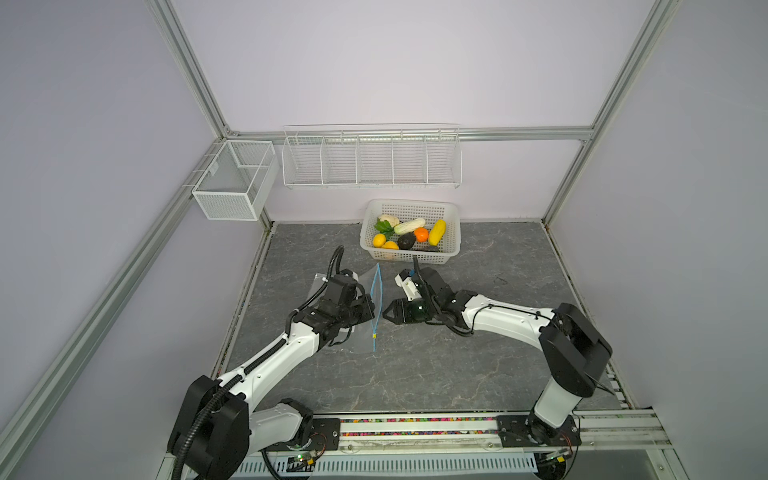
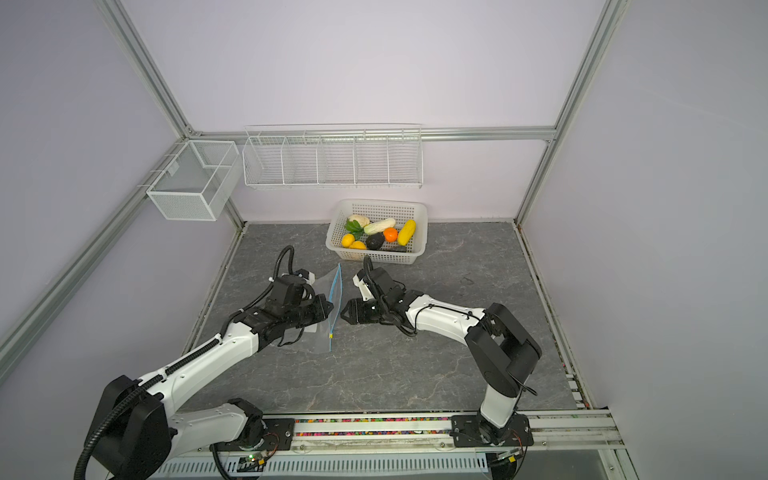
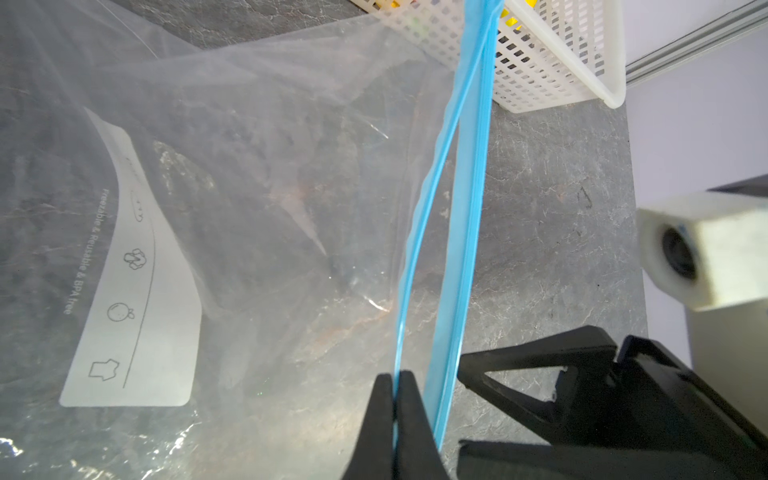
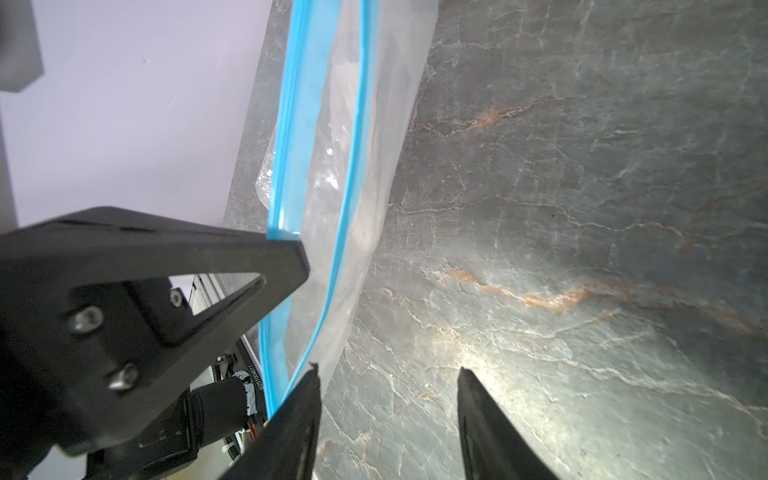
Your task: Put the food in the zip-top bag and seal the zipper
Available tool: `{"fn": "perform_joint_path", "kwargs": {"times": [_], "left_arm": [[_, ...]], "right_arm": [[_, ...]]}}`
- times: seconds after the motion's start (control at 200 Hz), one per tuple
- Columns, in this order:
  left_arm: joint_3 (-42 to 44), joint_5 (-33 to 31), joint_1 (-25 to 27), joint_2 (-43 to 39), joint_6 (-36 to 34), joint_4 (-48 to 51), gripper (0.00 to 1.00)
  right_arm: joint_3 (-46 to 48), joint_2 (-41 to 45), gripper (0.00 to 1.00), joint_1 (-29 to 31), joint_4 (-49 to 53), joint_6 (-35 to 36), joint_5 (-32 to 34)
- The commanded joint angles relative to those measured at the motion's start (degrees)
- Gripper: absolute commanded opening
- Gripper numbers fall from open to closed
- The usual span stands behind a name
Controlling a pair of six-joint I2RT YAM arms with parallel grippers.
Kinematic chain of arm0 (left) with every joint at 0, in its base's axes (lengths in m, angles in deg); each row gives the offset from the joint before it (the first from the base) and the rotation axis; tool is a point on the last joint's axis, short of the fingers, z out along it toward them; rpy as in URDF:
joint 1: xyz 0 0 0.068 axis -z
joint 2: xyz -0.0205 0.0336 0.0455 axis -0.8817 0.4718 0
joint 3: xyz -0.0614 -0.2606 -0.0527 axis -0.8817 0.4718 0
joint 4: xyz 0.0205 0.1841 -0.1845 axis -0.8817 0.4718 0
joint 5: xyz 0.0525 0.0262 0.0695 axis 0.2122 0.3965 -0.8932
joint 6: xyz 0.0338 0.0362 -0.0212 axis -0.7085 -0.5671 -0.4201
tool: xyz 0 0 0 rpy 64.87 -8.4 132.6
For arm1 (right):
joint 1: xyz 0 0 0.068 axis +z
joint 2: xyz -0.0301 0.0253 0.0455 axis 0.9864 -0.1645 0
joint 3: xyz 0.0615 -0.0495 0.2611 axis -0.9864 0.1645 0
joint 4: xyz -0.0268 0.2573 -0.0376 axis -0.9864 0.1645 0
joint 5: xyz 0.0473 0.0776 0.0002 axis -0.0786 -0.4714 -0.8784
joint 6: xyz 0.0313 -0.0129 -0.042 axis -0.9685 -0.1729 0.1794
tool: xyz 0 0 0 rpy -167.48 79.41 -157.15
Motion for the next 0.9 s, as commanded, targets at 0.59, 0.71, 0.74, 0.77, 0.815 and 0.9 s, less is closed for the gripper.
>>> {"fn": "perform_joint_path", "kwargs": {"times": [0.59,0.71,0.74,0.77,0.815,0.9], "left_arm": [[-3.29,-1.46,-0.03,1.02,2.83,-1.23,0.02],[-3.57,-1.17,-0.03,1.25,2.95,-1.11,0.01],[-3.56,-1.24,-0.03,1.24,2.84,-1.18,0.01],[-3.55,-1.28,-0.03,1.27,2.76,-1.22,0.01],[-3.59,-1.36,-0.01,1.17,2.69,-1.03,0.02],[-3.75,-1.51,-0.03,1.19,2.58,-0.91,0.02]], "right_arm": [[-3.4,1.79,0.43,1.46,0.02,-14.15,3.78],[-4.19,0.76,0.42,1.94,0.07,-13.84,3.3],[-4.19,0.69,0.41,1.95,0.03,-13.87,3.3],[-4.26,0.67,0.41,2.0,-0.02,-13.78,3.32],[-4.26,0.75,0.4,1.98,0.06,-13.55,3.3],[-4.11,1.17,0.39,2.04,0.33,-13.01,3.88]]}}
